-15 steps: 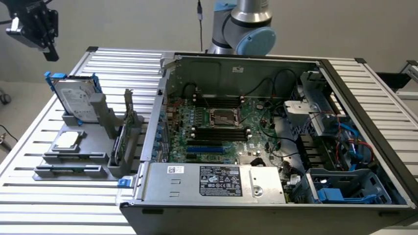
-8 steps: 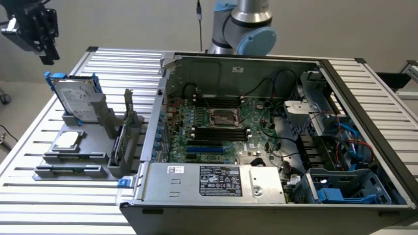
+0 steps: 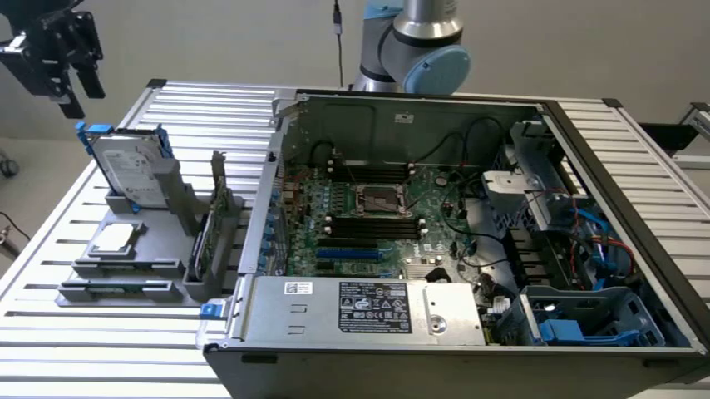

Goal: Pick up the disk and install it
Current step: 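Pick up the disk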

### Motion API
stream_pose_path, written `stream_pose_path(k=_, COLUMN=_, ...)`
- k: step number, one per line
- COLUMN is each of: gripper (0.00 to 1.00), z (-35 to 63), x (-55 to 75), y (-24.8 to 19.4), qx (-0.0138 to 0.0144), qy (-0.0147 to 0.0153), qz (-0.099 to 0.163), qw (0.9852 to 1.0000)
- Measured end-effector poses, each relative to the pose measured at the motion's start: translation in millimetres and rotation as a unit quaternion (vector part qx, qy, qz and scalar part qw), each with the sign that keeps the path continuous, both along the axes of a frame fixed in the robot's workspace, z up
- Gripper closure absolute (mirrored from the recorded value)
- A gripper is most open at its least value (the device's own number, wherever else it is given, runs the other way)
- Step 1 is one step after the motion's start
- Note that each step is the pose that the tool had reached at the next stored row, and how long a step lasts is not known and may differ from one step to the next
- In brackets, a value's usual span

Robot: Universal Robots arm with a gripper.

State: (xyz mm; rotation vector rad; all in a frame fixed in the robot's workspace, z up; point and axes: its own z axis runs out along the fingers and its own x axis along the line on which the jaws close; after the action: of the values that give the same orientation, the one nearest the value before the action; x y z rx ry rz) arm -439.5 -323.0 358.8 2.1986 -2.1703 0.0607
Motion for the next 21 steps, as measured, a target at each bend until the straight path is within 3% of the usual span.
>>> stream_pose_path(k=21, gripper=0.40, z=-36.8, x=2.0, y=-7.1, qx=0.0019, qy=0.0000, qz=0.038, qw=0.9993)
